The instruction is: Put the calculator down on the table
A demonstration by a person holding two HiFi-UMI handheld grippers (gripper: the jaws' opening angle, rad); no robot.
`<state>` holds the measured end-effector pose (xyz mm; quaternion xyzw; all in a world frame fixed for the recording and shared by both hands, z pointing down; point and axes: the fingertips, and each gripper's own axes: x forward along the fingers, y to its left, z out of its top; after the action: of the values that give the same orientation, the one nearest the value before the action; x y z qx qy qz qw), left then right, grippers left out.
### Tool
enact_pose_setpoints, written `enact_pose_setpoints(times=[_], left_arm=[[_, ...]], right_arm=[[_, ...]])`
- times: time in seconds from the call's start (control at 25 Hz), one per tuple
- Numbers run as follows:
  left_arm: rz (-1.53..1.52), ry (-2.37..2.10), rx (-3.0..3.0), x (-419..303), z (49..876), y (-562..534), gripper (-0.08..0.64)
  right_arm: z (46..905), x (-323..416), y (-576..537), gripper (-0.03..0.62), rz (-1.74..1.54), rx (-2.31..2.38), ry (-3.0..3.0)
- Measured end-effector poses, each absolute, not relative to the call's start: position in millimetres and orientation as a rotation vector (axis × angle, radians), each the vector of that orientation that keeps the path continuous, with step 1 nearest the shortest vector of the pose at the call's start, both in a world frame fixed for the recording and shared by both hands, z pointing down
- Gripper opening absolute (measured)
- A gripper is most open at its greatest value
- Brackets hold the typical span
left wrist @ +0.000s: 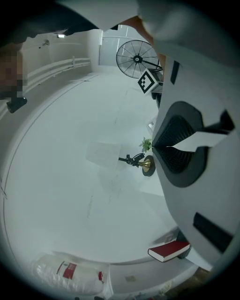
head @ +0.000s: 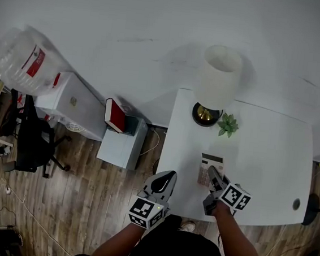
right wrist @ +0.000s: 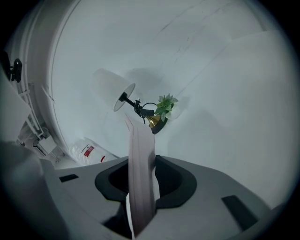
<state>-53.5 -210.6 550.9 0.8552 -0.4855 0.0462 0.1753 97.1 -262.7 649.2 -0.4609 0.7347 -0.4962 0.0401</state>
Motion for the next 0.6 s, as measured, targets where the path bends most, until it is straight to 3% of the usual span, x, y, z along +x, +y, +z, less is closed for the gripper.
enact_pose_setpoints(times=[0.6], left_arm=[[0.156, -1.351, 2.395, -56, 561, -207, 0.019]], right_arm=[[676, 89, -264, 0.135, -1.688, -1.417, 2.152]])
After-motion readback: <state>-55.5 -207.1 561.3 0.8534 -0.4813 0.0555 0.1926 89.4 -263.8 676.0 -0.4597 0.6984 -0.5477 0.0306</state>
